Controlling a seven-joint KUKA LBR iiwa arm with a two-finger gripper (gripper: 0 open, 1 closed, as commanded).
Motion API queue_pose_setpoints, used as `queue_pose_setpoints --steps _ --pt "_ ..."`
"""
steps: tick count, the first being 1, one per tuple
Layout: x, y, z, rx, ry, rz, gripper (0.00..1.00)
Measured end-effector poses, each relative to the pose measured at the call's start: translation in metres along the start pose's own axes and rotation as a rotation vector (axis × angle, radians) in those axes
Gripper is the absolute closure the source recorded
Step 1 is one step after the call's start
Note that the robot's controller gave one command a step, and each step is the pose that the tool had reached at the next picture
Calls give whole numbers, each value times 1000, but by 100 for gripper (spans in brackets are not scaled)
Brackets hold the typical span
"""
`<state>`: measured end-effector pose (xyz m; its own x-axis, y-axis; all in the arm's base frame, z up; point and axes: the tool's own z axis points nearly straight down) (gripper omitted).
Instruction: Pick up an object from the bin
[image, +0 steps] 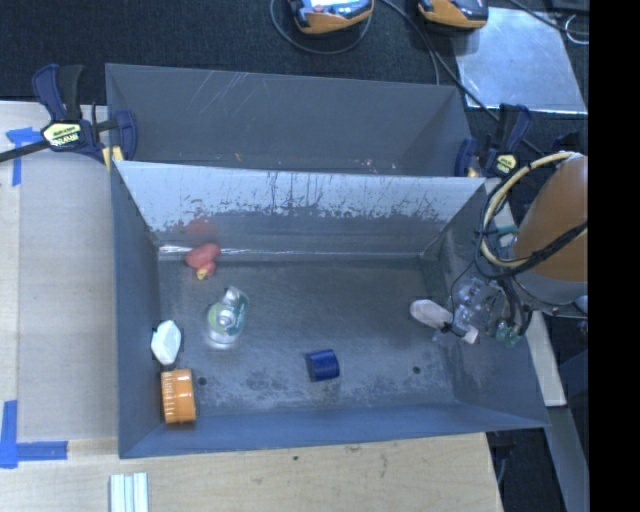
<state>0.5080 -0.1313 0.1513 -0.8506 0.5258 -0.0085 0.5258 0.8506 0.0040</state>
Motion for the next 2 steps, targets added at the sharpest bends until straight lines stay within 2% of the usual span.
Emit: queue_pose_setpoints --steps 2 --pt "0 0 -24 0 0 -1 100"
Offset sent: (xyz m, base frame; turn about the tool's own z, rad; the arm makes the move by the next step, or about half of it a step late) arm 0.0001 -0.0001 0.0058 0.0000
